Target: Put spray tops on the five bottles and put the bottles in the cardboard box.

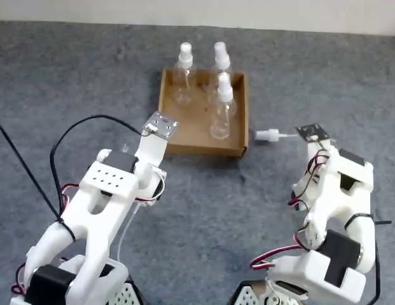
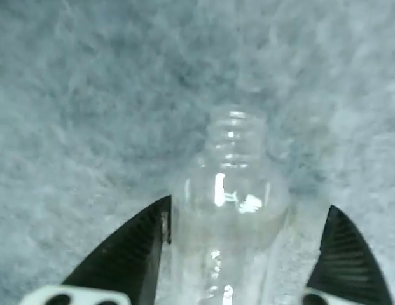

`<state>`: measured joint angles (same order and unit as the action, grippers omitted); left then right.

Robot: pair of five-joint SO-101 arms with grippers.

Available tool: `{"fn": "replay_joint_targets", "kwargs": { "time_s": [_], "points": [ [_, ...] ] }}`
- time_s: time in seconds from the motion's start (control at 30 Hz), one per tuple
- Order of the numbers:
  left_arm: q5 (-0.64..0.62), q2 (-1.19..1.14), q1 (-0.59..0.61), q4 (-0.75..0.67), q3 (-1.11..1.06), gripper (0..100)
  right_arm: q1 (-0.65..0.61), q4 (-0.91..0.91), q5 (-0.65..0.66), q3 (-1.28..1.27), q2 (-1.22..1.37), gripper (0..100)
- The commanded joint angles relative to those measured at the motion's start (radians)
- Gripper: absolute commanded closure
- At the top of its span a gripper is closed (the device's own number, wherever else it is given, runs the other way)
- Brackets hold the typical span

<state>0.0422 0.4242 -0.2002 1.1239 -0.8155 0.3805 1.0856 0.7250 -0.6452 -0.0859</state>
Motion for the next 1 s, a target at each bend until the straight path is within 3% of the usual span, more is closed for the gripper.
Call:
{"fn": "replay_joint_targets", "kwargs": {
  "time_s": [0.0,0.07,0.27,0.4,0.53,0.63,0.87,0.97],
  "points": [
    [-0.009,0.031,0.008,0.011,0.036,100,0.018,-0.005,0.014,0.005,-0.022,70.0],
    [-0.011,0.031,0.012,0.011,0.038,100,0.018,-0.005,0.015,0.005,-0.022,72.9],
    [-0.011,0.039,0.016,0.015,0.056,100,0.015,0.004,0.011,0.05,-0.024,98.5],
    [-0.009,0.042,0.045,0.035,0.15,100,0.01,0.151,0.005,0.191,-0.036,99.5],
    [-0.006,0.108,0.104,0.135,0.288,100,-0.076,0.222,-0.118,0.3,-0.171,99.5],
    [-0.006,0.213,0.151,0.207,0.375,100,-0.216,0.245,-0.209,0.288,-0.351,99.5],
    [0.041,0.509,0.272,0.296,0.429,100,-0.748,0.239,-0.47,0.113,-0.668,99.5],
    [0.038,0.63,0.328,0.296,0.429,100,-0.938,0.151,-0.566,0.07,-0.717,99.5]
  ]
}}
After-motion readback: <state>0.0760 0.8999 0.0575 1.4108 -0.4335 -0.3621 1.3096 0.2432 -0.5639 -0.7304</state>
